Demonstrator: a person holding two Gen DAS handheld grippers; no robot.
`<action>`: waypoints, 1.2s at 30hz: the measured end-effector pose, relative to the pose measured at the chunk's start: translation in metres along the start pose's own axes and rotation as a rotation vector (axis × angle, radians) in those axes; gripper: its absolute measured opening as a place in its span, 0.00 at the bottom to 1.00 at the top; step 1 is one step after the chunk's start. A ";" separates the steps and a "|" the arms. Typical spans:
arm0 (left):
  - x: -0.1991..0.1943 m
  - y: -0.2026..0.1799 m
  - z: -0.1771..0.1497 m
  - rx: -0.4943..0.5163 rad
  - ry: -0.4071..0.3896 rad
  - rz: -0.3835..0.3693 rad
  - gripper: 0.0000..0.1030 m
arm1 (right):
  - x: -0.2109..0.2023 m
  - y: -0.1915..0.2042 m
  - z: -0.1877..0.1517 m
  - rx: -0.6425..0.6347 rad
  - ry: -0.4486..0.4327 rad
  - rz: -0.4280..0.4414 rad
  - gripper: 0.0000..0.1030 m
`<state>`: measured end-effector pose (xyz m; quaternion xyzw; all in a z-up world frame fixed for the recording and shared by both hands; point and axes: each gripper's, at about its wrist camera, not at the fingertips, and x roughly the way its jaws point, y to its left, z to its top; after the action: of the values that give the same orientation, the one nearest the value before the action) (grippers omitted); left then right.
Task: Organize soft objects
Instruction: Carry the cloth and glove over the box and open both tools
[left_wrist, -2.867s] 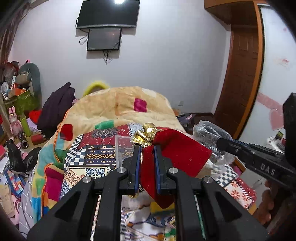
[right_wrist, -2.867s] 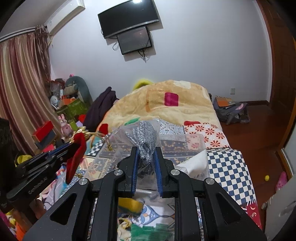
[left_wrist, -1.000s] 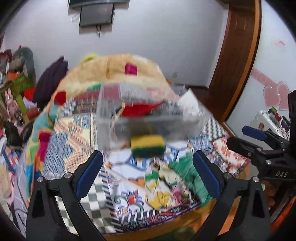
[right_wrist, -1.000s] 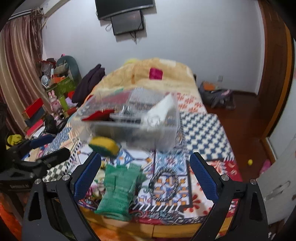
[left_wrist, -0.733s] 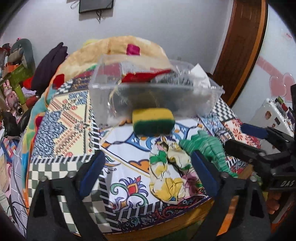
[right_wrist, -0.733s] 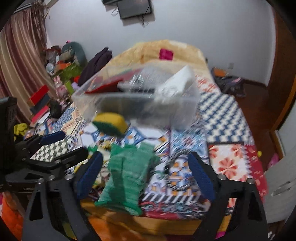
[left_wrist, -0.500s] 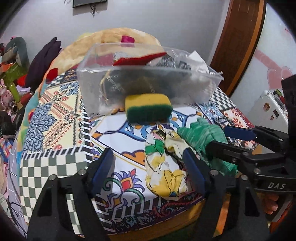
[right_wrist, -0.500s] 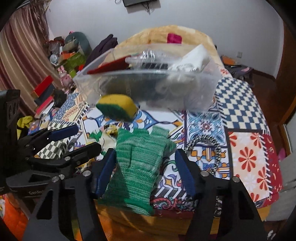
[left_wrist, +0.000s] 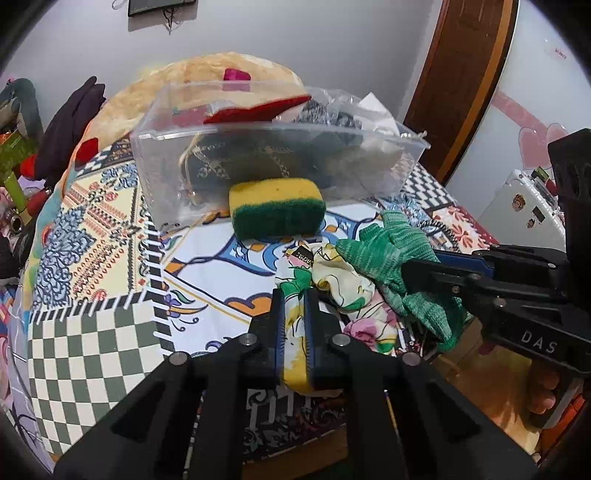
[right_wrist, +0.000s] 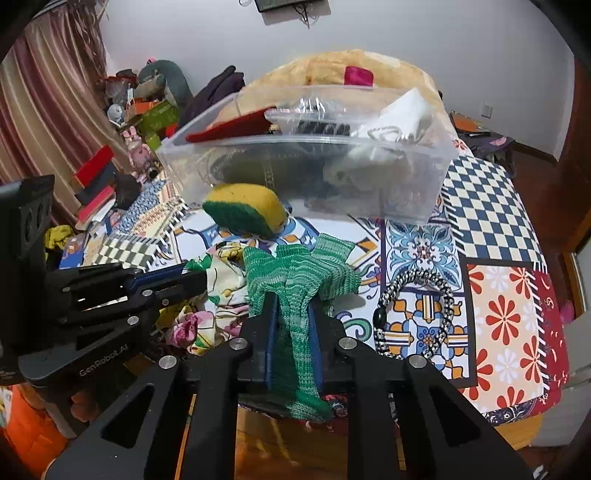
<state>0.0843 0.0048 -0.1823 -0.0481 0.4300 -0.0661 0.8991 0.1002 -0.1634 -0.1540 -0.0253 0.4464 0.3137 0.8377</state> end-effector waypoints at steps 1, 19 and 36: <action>-0.003 0.001 0.001 -0.002 -0.009 -0.002 0.07 | -0.002 0.000 0.001 0.000 -0.006 0.001 0.13; -0.092 0.020 0.052 -0.035 -0.306 0.000 0.07 | -0.062 0.018 0.045 -0.056 -0.250 -0.043 0.13; -0.064 0.047 0.109 -0.076 -0.380 0.101 0.07 | -0.036 0.012 0.107 -0.014 -0.350 -0.103 0.13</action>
<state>0.1333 0.0642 -0.0718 -0.0719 0.2566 0.0058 0.9638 0.1570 -0.1371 -0.0594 0.0010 0.2895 0.2734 0.9173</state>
